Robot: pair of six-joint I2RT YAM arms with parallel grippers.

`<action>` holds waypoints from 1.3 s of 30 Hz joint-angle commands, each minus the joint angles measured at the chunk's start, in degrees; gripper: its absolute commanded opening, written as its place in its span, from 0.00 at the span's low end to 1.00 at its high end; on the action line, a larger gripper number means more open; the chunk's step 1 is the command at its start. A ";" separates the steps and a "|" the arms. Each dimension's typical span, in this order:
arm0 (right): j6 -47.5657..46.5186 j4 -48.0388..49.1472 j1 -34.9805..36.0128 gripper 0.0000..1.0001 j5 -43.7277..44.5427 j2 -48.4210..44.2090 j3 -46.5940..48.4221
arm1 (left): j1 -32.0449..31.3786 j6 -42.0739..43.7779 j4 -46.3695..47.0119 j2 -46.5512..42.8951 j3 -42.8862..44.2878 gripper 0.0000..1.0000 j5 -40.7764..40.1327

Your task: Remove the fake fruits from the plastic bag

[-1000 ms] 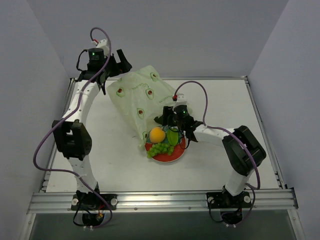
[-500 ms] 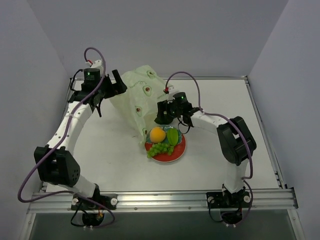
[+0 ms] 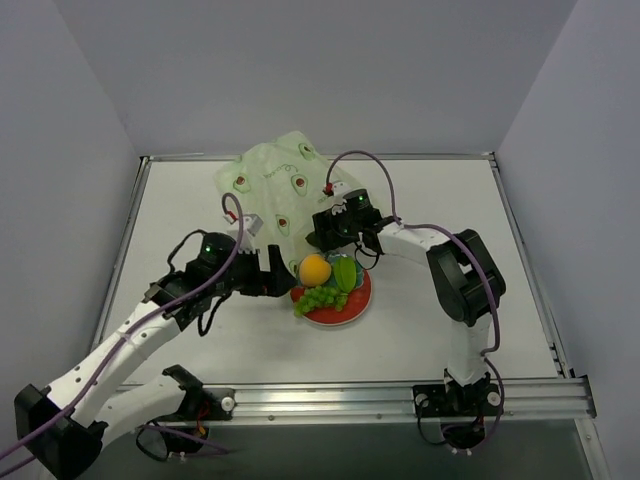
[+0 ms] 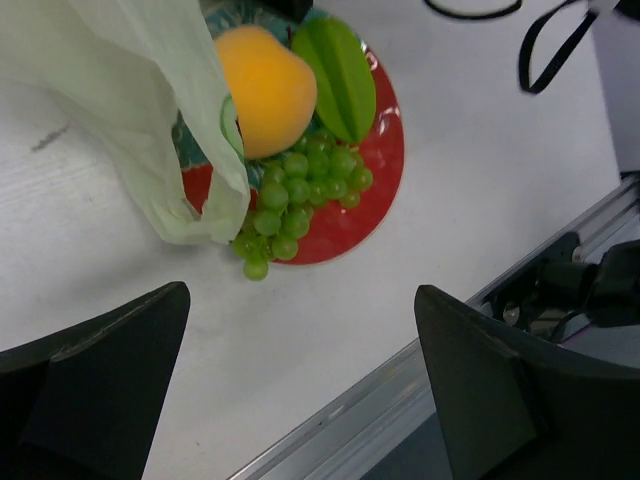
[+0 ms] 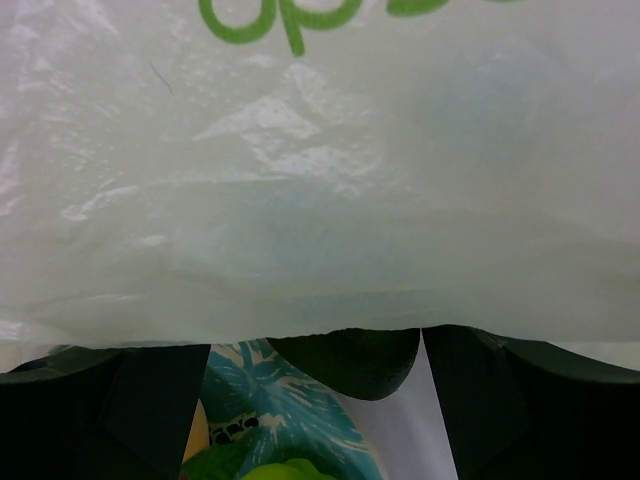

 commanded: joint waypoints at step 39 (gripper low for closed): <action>11.39 2.21 7.02 0.26 12.68 -27.04 -17.30 | -7.10 3.17 28.73 15.94 -5.68 0.12 -17.89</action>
